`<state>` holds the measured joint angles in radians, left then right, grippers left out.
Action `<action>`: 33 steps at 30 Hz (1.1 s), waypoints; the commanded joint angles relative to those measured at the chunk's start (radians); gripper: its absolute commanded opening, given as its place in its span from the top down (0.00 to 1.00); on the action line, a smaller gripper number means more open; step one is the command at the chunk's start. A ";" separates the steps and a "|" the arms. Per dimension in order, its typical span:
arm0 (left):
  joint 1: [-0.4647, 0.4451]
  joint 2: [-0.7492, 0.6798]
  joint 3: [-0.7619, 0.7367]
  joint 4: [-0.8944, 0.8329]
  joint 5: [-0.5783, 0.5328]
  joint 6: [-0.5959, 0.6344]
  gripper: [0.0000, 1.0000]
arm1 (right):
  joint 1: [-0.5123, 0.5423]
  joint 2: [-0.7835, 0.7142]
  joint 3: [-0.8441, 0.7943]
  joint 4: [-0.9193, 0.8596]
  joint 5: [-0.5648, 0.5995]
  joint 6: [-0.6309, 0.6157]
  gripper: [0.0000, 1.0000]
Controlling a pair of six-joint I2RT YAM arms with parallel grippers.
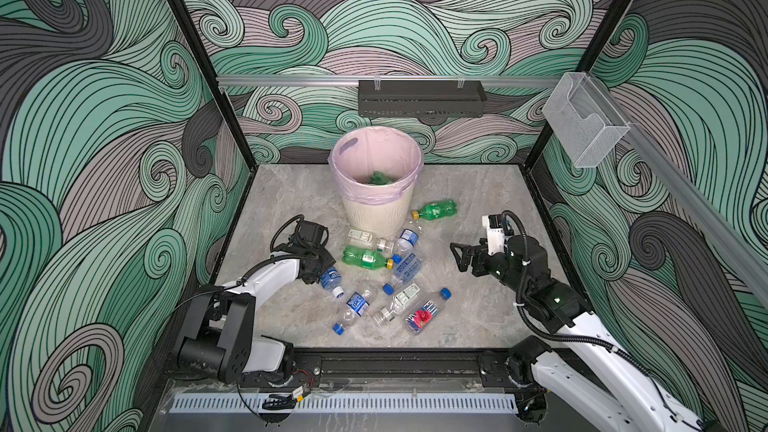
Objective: Throw the plastic bottles in the bin
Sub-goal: 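Lift the clear bottle off the table with the left gripper, then carry the clear bottle over the bin with the left gripper and release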
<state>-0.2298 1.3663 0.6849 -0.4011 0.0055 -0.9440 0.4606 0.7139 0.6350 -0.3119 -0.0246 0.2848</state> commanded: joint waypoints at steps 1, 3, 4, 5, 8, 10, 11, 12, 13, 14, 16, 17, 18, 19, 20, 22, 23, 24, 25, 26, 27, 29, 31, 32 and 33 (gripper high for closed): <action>0.022 -0.013 0.032 -0.079 -0.025 0.071 0.50 | -0.005 0.002 -0.007 -0.001 0.016 -0.009 0.00; 0.029 -0.028 0.037 -0.097 -0.028 0.087 0.51 | -0.004 0.006 -0.006 0.000 0.017 -0.009 0.00; 0.030 -0.036 0.043 -0.108 -0.029 0.094 0.51 | -0.004 0.008 -0.005 0.002 0.017 -0.009 0.00; 0.030 -0.047 0.051 -0.124 -0.030 0.104 0.51 | -0.003 0.010 -0.005 0.002 0.015 -0.010 0.00; 0.030 -0.080 0.084 -0.176 -0.042 0.141 0.50 | -0.003 0.025 -0.014 0.012 0.020 -0.012 0.00; 0.032 -0.102 0.112 -0.220 -0.053 0.168 0.51 | -0.003 0.038 -0.024 0.022 0.019 -0.010 0.00; 0.032 -0.117 0.126 -0.245 -0.063 0.180 0.51 | -0.004 0.043 -0.029 0.028 0.016 -0.005 0.01; 0.032 -0.130 0.137 -0.265 -0.072 0.189 0.51 | -0.003 0.049 -0.033 0.032 0.012 -0.003 0.00; 0.032 -0.151 0.146 -0.285 -0.084 0.200 0.51 | -0.004 0.054 -0.036 0.038 0.008 0.001 0.00; 0.032 -0.173 0.155 -0.298 -0.091 0.215 0.51 | -0.004 0.056 -0.042 0.044 0.006 0.004 0.00; 0.032 -0.216 0.161 -0.312 -0.094 0.254 0.50 | -0.004 0.059 -0.050 0.055 -0.001 0.003 0.00; 0.032 -0.242 0.163 -0.314 -0.096 0.272 0.50 | -0.003 0.059 -0.055 0.059 -0.003 0.001 0.00; 0.032 -0.264 0.161 -0.314 -0.098 0.285 0.51 | -0.004 0.059 -0.060 0.062 -0.001 0.000 0.00; 0.032 -0.289 0.163 -0.314 -0.098 0.297 0.51 | -0.004 0.058 -0.065 0.063 0.003 -0.002 0.00; 0.032 -0.316 0.162 -0.313 -0.099 0.309 0.52 | -0.004 0.058 -0.067 0.061 0.006 -0.003 0.00; 0.032 -0.367 0.158 -0.286 -0.091 0.344 0.52 | -0.003 0.055 -0.073 0.057 0.008 -0.003 0.00; 0.032 -0.388 0.169 -0.285 -0.088 0.353 0.52 | -0.004 0.053 -0.078 0.057 0.008 -0.001 0.00; 0.032 -0.400 0.183 -0.291 -0.085 0.360 0.52 | -0.003 0.051 -0.082 0.057 0.008 0.000 0.00; 0.032 -0.409 0.210 -0.301 -0.079 0.373 0.52 | -0.004 0.048 -0.086 0.057 0.008 0.000 0.00; 0.032 -0.412 0.240 -0.312 -0.072 0.384 0.52 | -0.004 0.044 -0.090 0.057 0.009 0.002 0.00; 0.032 -0.410 0.270 -0.321 -0.064 0.393 0.52 | -0.004 0.041 -0.095 0.057 0.010 0.003 0.00; 0.032 -0.389 0.352 -0.326 -0.030 0.412 0.52 | -0.005 0.034 -0.106 0.059 0.009 0.006 0.00; 0.032 -0.344 0.449 -0.316 0.016 0.414 0.52 | -0.004 0.030 -0.112 0.059 0.009 0.011 0.00; 0.032 -0.307 0.513 -0.298 0.055 0.409 0.52 | -0.004 0.029 -0.113 0.057 0.008 0.013 0.00; 0.031 -0.268 0.575 -0.284 0.088 0.406 0.52 | -0.003 0.027 -0.114 0.055 0.008 0.014 0.00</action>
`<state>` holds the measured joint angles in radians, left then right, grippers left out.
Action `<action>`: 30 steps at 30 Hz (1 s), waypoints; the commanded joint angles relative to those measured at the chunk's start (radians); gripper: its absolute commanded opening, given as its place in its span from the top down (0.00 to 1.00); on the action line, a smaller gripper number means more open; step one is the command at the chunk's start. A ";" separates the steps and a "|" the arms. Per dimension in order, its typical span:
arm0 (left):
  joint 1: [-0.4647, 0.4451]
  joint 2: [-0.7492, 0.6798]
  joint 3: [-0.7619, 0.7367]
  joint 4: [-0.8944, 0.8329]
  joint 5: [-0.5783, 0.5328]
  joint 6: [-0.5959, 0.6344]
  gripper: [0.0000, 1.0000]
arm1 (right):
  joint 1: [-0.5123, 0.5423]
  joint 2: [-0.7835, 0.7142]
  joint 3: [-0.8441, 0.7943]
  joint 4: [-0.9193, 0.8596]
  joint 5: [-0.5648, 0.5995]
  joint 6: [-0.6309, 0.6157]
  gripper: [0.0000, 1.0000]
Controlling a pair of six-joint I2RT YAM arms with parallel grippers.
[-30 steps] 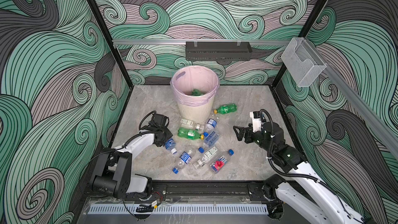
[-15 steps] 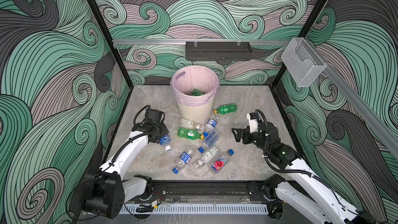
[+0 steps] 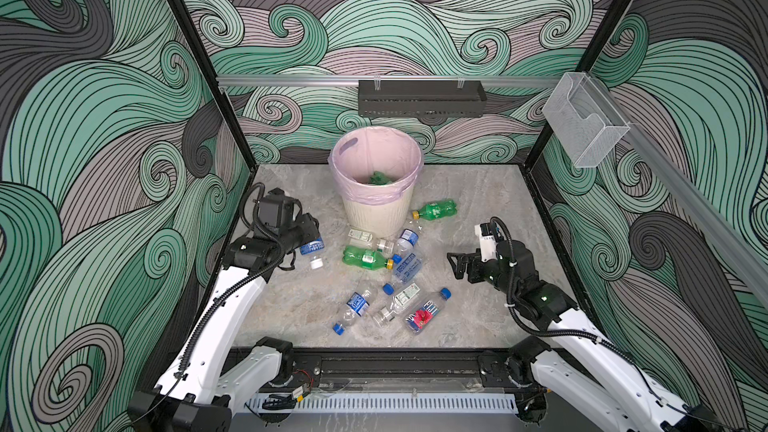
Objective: Throw the plastic bottles in the bin
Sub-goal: 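Carry the clear bottle over the bin with the left gripper and release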
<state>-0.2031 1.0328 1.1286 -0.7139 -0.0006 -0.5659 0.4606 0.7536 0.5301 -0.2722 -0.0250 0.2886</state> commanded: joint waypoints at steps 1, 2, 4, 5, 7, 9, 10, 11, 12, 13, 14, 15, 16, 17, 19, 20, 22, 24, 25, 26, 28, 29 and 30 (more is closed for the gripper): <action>0.002 0.117 0.212 0.049 0.129 0.017 0.52 | -0.004 -0.014 -0.008 0.012 0.009 0.012 0.00; -0.002 0.176 0.302 0.071 0.163 0.006 0.52 | -0.003 -0.017 -0.007 0.010 0.008 0.015 0.00; -0.021 0.302 0.482 0.100 0.228 -0.017 0.52 | -0.003 -0.024 -0.009 0.006 0.011 0.025 0.00; -0.038 0.371 0.595 0.114 0.255 -0.027 0.52 | -0.004 -0.029 -0.009 0.003 0.008 0.031 0.00; -0.073 0.518 0.780 0.128 0.278 -0.022 0.40 | -0.003 -0.041 -0.018 0.003 0.005 0.046 0.00; -0.108 0.638 0.956 0.088 0.253 0.006 0.14 | -0.004 -0.052 -0.028 0.007 0.003 0.064 0.00; -0.117 0.693 1.039 0.041 0.246 0.017 0.07 | -0.003 -0.057 -0.031 0.002 0.000 0.072 0.00; -0.122 0.727 1.093 0.005 0.252 0.021 0.04 | -0.003 -0.063 -0.030 -0.006 -0.008 0.076 0.00; -0.123 0.737 1.110 -0.014 0.257 0.018 0.04 | -0.003 -0.070 -0.029 -0.011 -0.029 0.073 0.00; -0.126 0.729 1.094 -0.017 0.254 0.020 0.04 | -0.002 -0.079 -0.030 -0.012 -0.062 0.062 0.00; -0.128 0.700 1.046 0.000 0.247 0.026 0.04 | -0.002 -0.087 -0.027 -0.020 -0.080 0.061 0.00; -0.127 0.664 0.985 0.027 0.237 0.030 0.04 | -0.002 -0.091 -0.021 -0.032 -0.084 0.061 0.00; -0.127 0.613 0.906 0.072 0.220 0.037 0.04 | -0.002 -0.090 -0.011 -0.053 -0.081 0.061 0.00; -0.127 0.566 0.842 0.097 0.198 0.047 0.02 | -0.002 -0.085 0.005 -0.078 -0.081 0.060 0.00; -0.126 0.456 0.704 0.145 0.161 0.079 0.01 | -0.002 -0.060 0.047 -0.156 -0.082 0.063 0.00; -0.126 0.409 0.656 0.148 0.143 0.094 0.01 | -0.001 -0.047 0.061 -0.183 -0.089 0.064 0.01; -0.124 0.303 0.556 0.130 0.114 0.133 0.01 | 0.006 -0.025 0.088 -0.230 -0.124 0.060 0.02; -0.124 0.219 0.480 0.088 0.082 0.175 0.01 | 0.024 -0.011 0.111 -0.276 -0.150 0.057 0.03; -0.122 0.175 0.439 0.065 0.061 0.195 0.01 | 0.037 -0.008 0.121 -0.305 -0.150 0.058 0.04; -0.121 0.138 0.404 0.046 0.042 0.209 0.01 | 0.048 -0.005 0.129 -0.330 -0.146 0.063 0.04; -0.121 0.048 0.313 0.017 0.006 0.234 0.01 | 0.073 0.001 0.147 -0.394 -0.136 0.085 0.05; -0.121 0.010 0.273 0.005 -0.007 0.242 0.01 | 0.083 0.006 0.151 -0.416 -0.138 0.098 0.05; -0.120 -0.028 0.228 -0.008 -0.021 0.248 0.01 | 0.097 0.011 0.151 -0.434 -0.139 0.112 0.05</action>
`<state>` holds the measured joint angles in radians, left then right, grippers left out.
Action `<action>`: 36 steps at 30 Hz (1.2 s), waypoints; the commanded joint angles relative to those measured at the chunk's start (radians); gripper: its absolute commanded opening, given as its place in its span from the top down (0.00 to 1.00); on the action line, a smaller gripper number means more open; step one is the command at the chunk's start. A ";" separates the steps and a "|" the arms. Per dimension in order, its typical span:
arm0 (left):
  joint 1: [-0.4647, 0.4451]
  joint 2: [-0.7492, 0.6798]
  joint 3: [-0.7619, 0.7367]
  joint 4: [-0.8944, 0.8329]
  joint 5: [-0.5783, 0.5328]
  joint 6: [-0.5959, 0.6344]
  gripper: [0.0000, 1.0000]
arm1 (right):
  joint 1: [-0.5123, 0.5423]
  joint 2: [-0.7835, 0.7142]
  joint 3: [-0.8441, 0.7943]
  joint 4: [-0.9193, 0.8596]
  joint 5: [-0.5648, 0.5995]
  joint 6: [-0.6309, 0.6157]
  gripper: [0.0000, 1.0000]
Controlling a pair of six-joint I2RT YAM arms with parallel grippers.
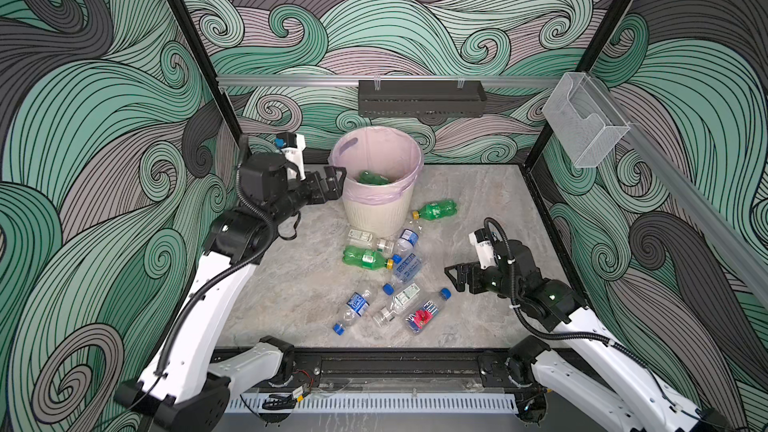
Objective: Throw the plastic bottles in the bin
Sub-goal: 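Carry the clear bottle over the bin with the left gripper and release, then withdraw the left arm while the right gripper reaches to a blue-capped clear bottle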
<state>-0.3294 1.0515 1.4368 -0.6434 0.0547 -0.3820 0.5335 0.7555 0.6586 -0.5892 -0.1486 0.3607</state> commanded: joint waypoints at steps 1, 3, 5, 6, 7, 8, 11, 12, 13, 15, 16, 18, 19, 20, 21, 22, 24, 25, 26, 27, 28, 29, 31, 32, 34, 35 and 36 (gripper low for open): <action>0.007 -0.088 -0.133 -0.093 -0.089 0.066 0.01 | 0.039 0.012 0.019 -0.122 -0.021 0.052 0.05; 0.008 -0.159 -0.234 -0.101 -0.103 0.065 0.01 | 0.064 0.017 -0.003 -0.108 -0.024 0.082 0.05; 0.007 -0.216 -0.335 -0.092 -0.107 0.050 0.01 | 0.087 0.026 -0.025 -0.092 -0.021 0.128 0.05; 0.007 -0.240 -0.381 -0.088 -0.106 0.037 0.01 | 0.102 0.036 -0.035 -0.081 -0.025 0.157 0.05; 0.008 -0.257 -0.419 -0.087 -0.104 0.024 0.01 | 0.117 0.045 -0.042 -0.071 -0.031 0.185 0.06; 0.007 -0.270 -0.446 -0.088 -0.101 0.015 0.01 | 0.134 0.053 -0.045 -0.067 -0.027 0.210 0.06; 0.007 -0.299 -0.508 -0.095 -0.096 -0.004 0.01 | 0.204 0.077 -0.066 -0.055 0.038 0.311 0.06; 0.008 -0.307 -0.524 -0.099 -0.098 -0.009 0.01 | 0.228 0.086 -0.077 -0.045 0.056 0.345 0.06; 0.007 -0.316 -0.536 -0.103 -0.100 -0.014 0.01 | 0.247 0.099 -0.088 -0.032 0.071 0.379 0.06; 0.007 -0.330 -0.558 -0.109 -0.104 -0.017 0.01 | 0.284 0.123 -0.104 0.005 0.089 0.436 0.06; 0.007 -0.336 -0.567 -0.111 -0.104 -0.019 0.01 | 0.303 0.138 -0.111 0.030 0.104 0.464 0.07; 0.007 -0.349 -0.585 -0.110 -0.104 -0.022 0.01 | 0.342 0.169 -0.118 0.075 0.133 0.517 0.09; 0.007 -0.354 -0.592 -0.110 -0.104 -0.026 0.01 | 0.359 0.189 -0.120 0.101 0.139 0.539 0.12; 0.007 -0.357 -0.596 -0.110 -0.104 -0.027 0.01 | 0.372 0.210 -0.117 0.115 0.144 0.556 0.13; 0.007 -0.362 -0.599 -0.112 -0.102 -0.027 0.01 | 0.387 0.234 -0.111 0.127 0.149 0.572 0.14; 0.007 -0.364 -0.602 -0.114 -0.104 -0.028 0.01 | 0.404 0.260 -0.101 0.135 0.156 0.584 0.14; 0.007 -0.371 -0.608 -0.118 -0.112 -0.031 0.01 | 0.432 0.302 -0.080 0.141 0.175 0.605 0.14; 0.007 -0.374 -0.611 -0.119 -0.114 -0.032 0.01 | 0.446 0.325 -0.072 0.148 0.187 0.615 0.13; 0.007 -0.378 -0.616 -0.119 -0.115 -0.032 0.01 | 0.453 0.342 -0.069 0.153 0.193 0.630 0.13; 0.007 -0.381 -0.619 -0.120 -0.117 -0.033 0.01 | 0.461 0.361 -0.067 0.159 0.201 0.645 0.12; 0.007 -0.384 -0.621 -0.123 -0.119 -0.035 0.01 | 0.465 0.380 -0.068 0.167 0.205 0.660 0.12; 0.007 -0.387 -0.620 -0.125 -0.119 -0.035 0.01 | 0.467 0.396 -0.066 0.171 0.209 0.671 0.12; 0.007 -0.396 -0.621 -0.127 -0.121 -0.034 0.01 | 0.472 0.425 -0.064 0.180 0.225 0.690 0.12; 0.007 -0.398 -0.623 -0.127 -0.121 -0.034 0.01 | 0.474 0.435 -0.064 0.185 0.230 0.695 0.12; 0.008 -0.400 -0.622 -0.131 -0.128 -0.035 0.01 | 0.476 0.452 -0.064 0.195 0.233 0.680 0.12; 0.007 -0.400 -0.622 -0.134 -0.134 -0.038 0.01 | 0.476 0.460 -0.056 0.178 0.240 0.668 0.12; 0.007 -0.400 -0.622 -0.139 -0.140 -0.038 0.01 | 0.475 0.465 -0.048 0.152 0.253 0.652 0.12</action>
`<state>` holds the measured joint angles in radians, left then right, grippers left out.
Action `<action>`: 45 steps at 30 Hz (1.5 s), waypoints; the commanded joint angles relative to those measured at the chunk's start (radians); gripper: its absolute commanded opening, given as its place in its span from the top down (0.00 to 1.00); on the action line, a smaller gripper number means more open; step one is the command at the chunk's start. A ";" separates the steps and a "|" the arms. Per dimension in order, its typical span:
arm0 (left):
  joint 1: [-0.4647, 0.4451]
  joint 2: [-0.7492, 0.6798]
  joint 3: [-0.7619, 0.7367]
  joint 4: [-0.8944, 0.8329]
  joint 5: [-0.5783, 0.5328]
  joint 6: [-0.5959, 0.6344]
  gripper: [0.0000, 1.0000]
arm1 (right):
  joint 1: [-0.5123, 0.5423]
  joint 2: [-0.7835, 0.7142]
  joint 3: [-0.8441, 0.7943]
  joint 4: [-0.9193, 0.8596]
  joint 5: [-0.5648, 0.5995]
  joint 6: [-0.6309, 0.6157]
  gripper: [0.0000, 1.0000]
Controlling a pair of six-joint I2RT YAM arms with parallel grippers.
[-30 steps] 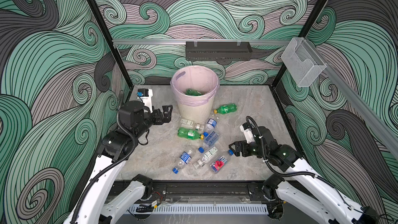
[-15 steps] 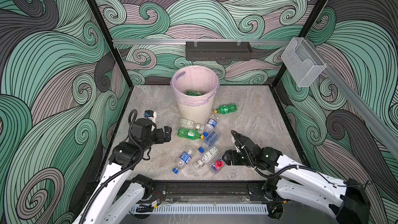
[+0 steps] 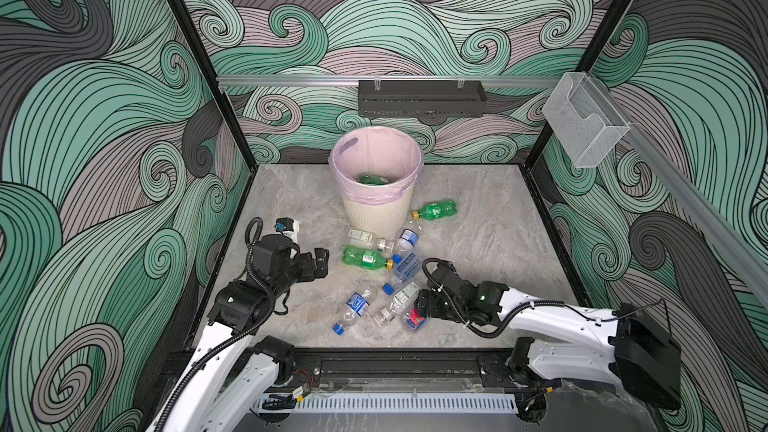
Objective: Throw the plastic bottles in the bin
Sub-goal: 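Withdraw the left arm while the right gripper reaches to a blue-capped clear bottle, then grasp the blue-capped clear bottle by its body with the right gripper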
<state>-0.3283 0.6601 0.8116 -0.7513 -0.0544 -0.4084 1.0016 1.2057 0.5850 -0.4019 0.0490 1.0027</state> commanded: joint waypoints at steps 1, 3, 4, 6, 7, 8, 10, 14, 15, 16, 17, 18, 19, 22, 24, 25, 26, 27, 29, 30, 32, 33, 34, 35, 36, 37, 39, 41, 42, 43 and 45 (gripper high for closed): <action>0.006 -0.008 0.003 -0.035 -0.036 -0.012 0.01 | 0.008 0.019 0.031 -0.061 0.067 -0.003 0.12; 0.006 -0.009 0.004 -0.039 -0.039 -0.013 0.01 | 0.007 0.011 0.030 -0.095 0.093 -0.022 0.13; 0.006 -0.010 0.003 -0.040 -0.039 -0.014 0.01 | 0.005 0.001 0.024 -0.103 0.104 -0.028 0.13; 0.006 -0.012 0.003 -0.039 -0.038 -0.017 0.01 | 0.002 -0.029 0.006 -0.114 0.122 -0.033 0.14; 0.006 -0.012 0.001 -0.037 -0.038 -0.020 0.01 | -0.003 -0.049 -0.005 -0.122 0.132 -0.034 0.14; 0.006 -0.013 0.000 -0.037 -0.038 -0.021 0.01 | -0.009 -0.065 -0.012 -0.133 0.142 -0.036 0.15; 0.006 -0.013 -0.002 -0.036 -0.036 -0.024 0.01 | -0.030 -0.105 -0.032 -0.165 0.150 -0.041 0.16; 0.006 -0.012 -0.003 -0.033 -0.033 -0.029 0.01 | -0.051 -0.189 -0.051 -0.200 0.144 -0.039 0.16; 0.006 -0.012 -0.003 -0.033 -0.032 -0.030 0.01 | -0.052 -0.203 -0.053 -0.209 0.142 -0.036 0.16; 0.006 -0.011 -0.004 -0.031 -0.029 -0.032 0.01 | -0.051 -0.214 -0.051 -0.211 0.136 -0.035 0.15; 0.006 -0.012 -0.005 -0.030 -0.028 -0.033 0.01 | -0.051 -0.219 -0.048 -0.211 0.120 -0.040 0.14; 0.006 -0.013 -0.006 -0.028 -0.026 -0.033 0.01 | -0.050 -0.223 -0.045 -0.199 0.096 -0.052 0.11; 0.006 -0.012 -0.006 -0.027 -0.023 -0.035 0.01 | -0.048 -0.224 -0.039 -0.185 0.076 -0.055 0.10; 0.007 -0.012 -0.008 -0.026 -0.018 -0.036 0.01 | -0.039 -0.197 -0.009 -0.157 0.039 -0.050 0.10; 0.006 -0.013 -0.008 -0.027 -0.016 -0.034 0.01 | -0.024 -0.163 0.013 -0.146 0.036 -0.036 0.10; 0.006 -0.015 -0.009 -0.028 -0.016 -0.035 0.01 | -0.016 -0.135 0.019 -0.132 0.033 -0.027 0.10; 0.006 -0.016 -0.010 -0.028 -0.016 -0.035 0.01 | -0.010 -0.112 0.021 -0.117 0.029 -0.013 0.10; 0.006 -0.020 -0.010 -0.029 -0.017 -0.034 0.01 | -0.001 -0.079 0.021 -0.087 0.022 0.009 0.11; 0.006 -0.022 -0.012 -0.032 -0.019 -0.035 0.01 | 0.016 -0.032 0.015 -0.020 0.011 0.045 0.12; 0.007 -0.025 -0.011 -0.034 -0.020 -0.035 0.01 | 0.028 -0.005 0.014 0.011 0.011 0.061 0.12; 0.007 -0.028 -0.012 -0.038 -0.021 -0.036 0.01 | 0.046 0.041 0.022 0.037 0.019 0.082 0.12; 0.006 -0.030 -0.013 -0.040 -0.019 -0.036 0.01 | 0.056 0.064 0.028 0.036 0.028 0.089 0.12; 0.006 -0.032 -0.013 -0.043 -0.019 -0.036 0.01 | 0.061 0.087 0.034 0.038 0.037 0.092 0.11; 0.006 -0.033 -0.012 -0.045 -0.019 -0.036 0.01 | 0.063 0.107 0.033 0.064 0.039 0.094 0.11; 0.006 -0.036 -0.012 -0.048 -0.020 -0.036 0.01 | 0.062 0.124 0.033 0.069 0.041 0.095 0.11; 0.007 -0.038 -0.012 -0.052 -0.022 -0.034 0.01 | 0.062 0.135 0.031 0.068 0.047 0.089 0.11; 0.006 -0.045 -0.012 -0.055 -0.025 -0.033 0.01 | 0.060 0.145 0.029 0.052 0.078 0.076 0.12; 0.006 -0.049 -0.011 -0.059 -0.027 -0.032 0.01 | 0.054 0.147 0.031 0.017 0.098 0.055 0.14; 0.006 -0.051 -0.011 -0.062 -0.027 -0.032 0.01 | 0.050 0.144 0.032 -0.001 0.102 0.041 0.14; 0.006 -0.051 -0.010 -0.063 -0.027 -0.032 0.01 | 0.047 0.138 0.032 -0.015 0.104 0.029 0.15; 0.006 -0.052 -0.011 -0.063 -0.027 -0.032 0.01 | 0.035 0.114 0.033 -0.047 0.110 -0.001 0.18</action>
<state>-0.3283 0.6170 0.8009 -0.7902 -0.0715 -0.4351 1.0496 1.3491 0.6128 -0.3786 0.1104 1.0328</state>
